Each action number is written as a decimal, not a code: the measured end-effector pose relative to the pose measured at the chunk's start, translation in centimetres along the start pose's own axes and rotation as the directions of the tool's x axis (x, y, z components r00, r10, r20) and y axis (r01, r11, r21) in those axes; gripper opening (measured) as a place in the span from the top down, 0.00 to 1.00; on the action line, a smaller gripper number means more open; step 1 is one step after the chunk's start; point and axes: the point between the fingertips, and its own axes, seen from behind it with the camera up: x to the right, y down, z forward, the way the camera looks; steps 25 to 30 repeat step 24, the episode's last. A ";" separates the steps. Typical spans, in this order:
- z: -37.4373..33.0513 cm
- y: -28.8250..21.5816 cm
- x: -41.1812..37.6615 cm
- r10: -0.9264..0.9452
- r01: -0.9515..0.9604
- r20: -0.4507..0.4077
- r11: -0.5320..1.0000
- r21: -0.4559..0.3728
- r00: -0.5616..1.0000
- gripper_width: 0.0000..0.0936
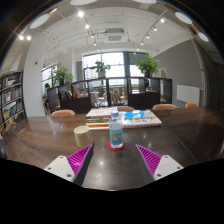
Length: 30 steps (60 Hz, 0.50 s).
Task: Pour water
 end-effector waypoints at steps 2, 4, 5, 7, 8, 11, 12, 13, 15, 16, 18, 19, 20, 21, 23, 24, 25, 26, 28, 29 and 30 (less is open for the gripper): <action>-0.4 -0.4 0.2 -0.003 0.003 -0.004 1.000 0.010 1.000 0.08; -0.7 -0.7 0.3 -0.003 0.003 -0.008 1.000 0.018 1.000 0.08; -0.9 -0.9 0.4 -0.003 0.003 -0.010 1.000 0.021 1.000 0.08; -1.3 -1.1 0.5 -0.005 0.006 -0.013 1.000 0.027 1.000 0.08; -1.4 -1.2 0.5 -0.007 0.008 -0.014 1.000 0.028 1.000 0.08; -1.8 -1.6 0.7 -0.008 0.009 -0.017 0.999 0.034 1.000 0.08; -2.0 -1.7 0.7 -0.008 0.008 -0.017 0.999 0.035 1.000 0.08; -2.0 -1.7 0.7 -0.007 0.008 -0.017 0.999 0.036 1.000 0.08; -2.1 -1.7 0.7 -0.005 0.006 -0.019 0.999 0.038 1.000 0.08; -2.6 -1.8 0.9 -0.005 0.006 -0.019 0.999 0.038 1.000 0.08; -2.7 -1.8 0.9 -0.005 0.005 -0.021 0.999 0.038 1.000 0.08; -2.8 -1.8 1.0 -0.004 0.004 -0.022 0.999 0.039 1.000 0.08; -2.9 -1.8 1.0 -0.003 0.004 -0.024 0.999 0.041 1.000 0.08; -3.0 -1.8 1.1 -0.003 0.005 -0.026 0.999 0.043 1.000 0.08; -3.0 -1.9 1.2 -0.005 0.006 -0.027 0.999 0.043 1.000 0.08; -3.0 -1.8 1.2 -0.005 0.006 -0.027 0.999 0.042 1.000 0.08; -3.0 -1.8 1.2 -0.005 0.006 -0.027 0.999 0.042 1.000 0.08; -3.0 -1.8 1.2 -0.005 0.006 -0.027 0.999 0.042 1.000 0.08; -3.0 -1.8 1.2 -0.005 0.006 -0.027 0.999 0.042 1.000 0.08; -3.0 -1.8 1.2 -0.005 0.006 -0.027 0.999 0.042 1.000 0.08; -3.0 -1.8 1.2 -0.005 0.006 -0.027 0.999 0.042 1.000 0.08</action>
